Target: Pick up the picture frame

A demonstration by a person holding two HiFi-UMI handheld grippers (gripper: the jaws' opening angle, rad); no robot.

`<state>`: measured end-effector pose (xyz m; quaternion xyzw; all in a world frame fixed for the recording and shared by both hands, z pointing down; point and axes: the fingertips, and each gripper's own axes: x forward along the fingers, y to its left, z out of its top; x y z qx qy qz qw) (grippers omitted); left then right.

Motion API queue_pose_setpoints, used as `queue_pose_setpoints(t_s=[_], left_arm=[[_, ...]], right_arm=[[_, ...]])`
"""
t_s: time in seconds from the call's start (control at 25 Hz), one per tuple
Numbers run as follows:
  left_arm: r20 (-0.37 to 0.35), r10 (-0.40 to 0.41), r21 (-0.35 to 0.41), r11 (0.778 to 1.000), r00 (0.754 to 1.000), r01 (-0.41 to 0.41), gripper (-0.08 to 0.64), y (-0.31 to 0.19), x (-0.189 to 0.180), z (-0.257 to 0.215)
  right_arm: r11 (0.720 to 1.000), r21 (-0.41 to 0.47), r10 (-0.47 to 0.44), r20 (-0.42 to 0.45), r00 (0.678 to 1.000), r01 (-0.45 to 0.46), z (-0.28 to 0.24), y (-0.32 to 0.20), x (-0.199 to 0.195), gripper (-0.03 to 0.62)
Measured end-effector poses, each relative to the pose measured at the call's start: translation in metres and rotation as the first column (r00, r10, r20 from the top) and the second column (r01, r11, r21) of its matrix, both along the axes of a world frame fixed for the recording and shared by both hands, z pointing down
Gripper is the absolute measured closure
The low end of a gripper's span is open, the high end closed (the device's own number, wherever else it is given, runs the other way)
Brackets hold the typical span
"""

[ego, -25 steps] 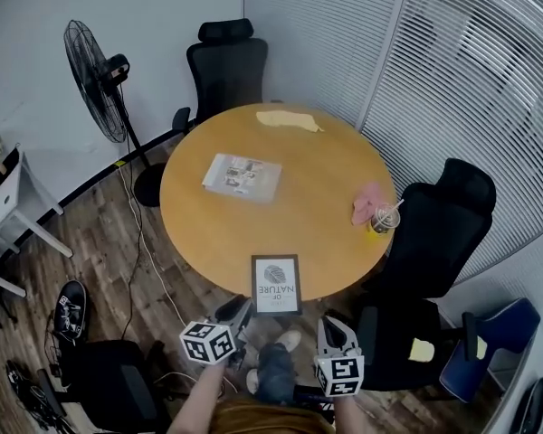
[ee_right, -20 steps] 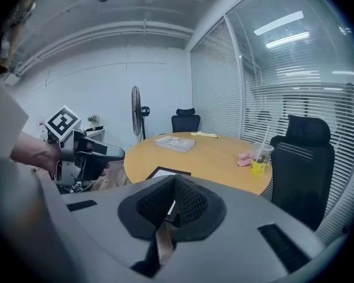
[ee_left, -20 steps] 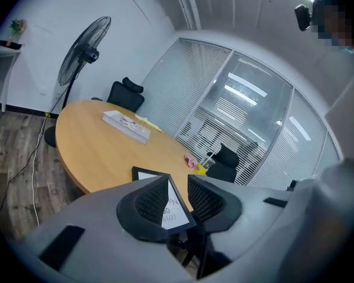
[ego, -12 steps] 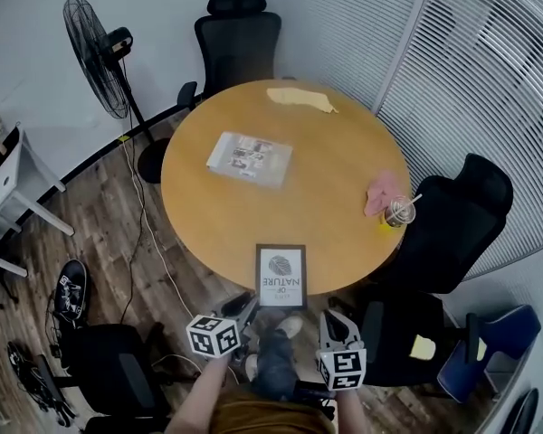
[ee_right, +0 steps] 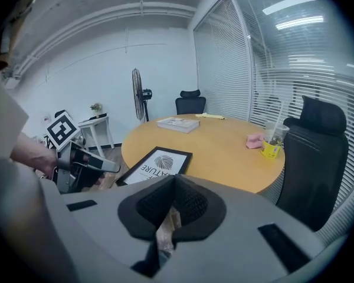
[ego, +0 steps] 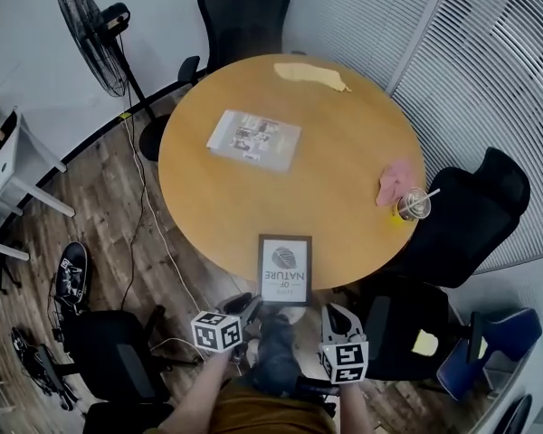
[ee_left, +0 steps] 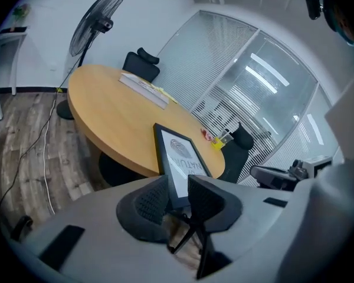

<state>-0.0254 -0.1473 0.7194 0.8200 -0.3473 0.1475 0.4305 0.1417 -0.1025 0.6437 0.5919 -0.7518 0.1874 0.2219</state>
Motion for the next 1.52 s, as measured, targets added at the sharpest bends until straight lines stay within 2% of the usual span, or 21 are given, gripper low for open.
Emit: queue_pose_setpoints(t_s=[0.16,0.36,0.56,0.68,0.8,1.0,1.4,1.52], left_arm=[[-0.019,-0.017,-0.069,0.997,1.000,0.016,0.431,0.001,0.003,0.016],[-0.015,-0.016,-0.118,0.993,1.000,0.014,0.413,0.003,0.006,0.031],[-0.095,-0.059,-0.180,0.983,0.994,0.041,0.388,0.000,0.012,0.035],[-0.153,-0.057,-0.219,0.975,0.987,0.023,0.387,0.001,0.020,0.035],[-0.180,-0.054,-0.250,0.968,0.982,0.008,0.385,0.001,0.023,0.038],[-0.243,-0.097,-0.291,0.956,0.965,0.023,0.380,0.000,0.029,0.041],[-0.292,-0.144,-0.344,0.938,0.945,0.037,0.380,-0.001,0.034,0.048],[-0.335,-0.170,-0.369,0.929,0.927,0.037,0.405,-0.001,0.038,0.044]], right_arm=[[0.999,-0.031,-0.014,0.006,1.000,0.015,0.012,-0.006,0.003,0.580],[0.997,-0.070,-0.021,0.006,1.000,0.021,0.025,-0.009,0.009,0.578],[0.995,-0.095,-0.029,0.008,1.000,0.030,0.034,-0.013,0.013,0.580],[0.994,-0.103,-0.042,0.000,0.999,0.041,0.038,-0.015,0.014,0.580],[0.991,-0.110,-0.072,-0.018,0.997,0.070,0.040,-0.017,0.012,0.578],[0.991,-0.117,-0.073,-0.005,0.997,0.072,0.045,-0.018,0.013,0.578],[0.991,-0.122,-0.058,-0.003,0.998,0.057,0.046,-0.018,0.021,0.580],[0.991,-0.127,-0.049,-0.003,0.999,0.048,0.044,-0.017,0.025,0.578]])
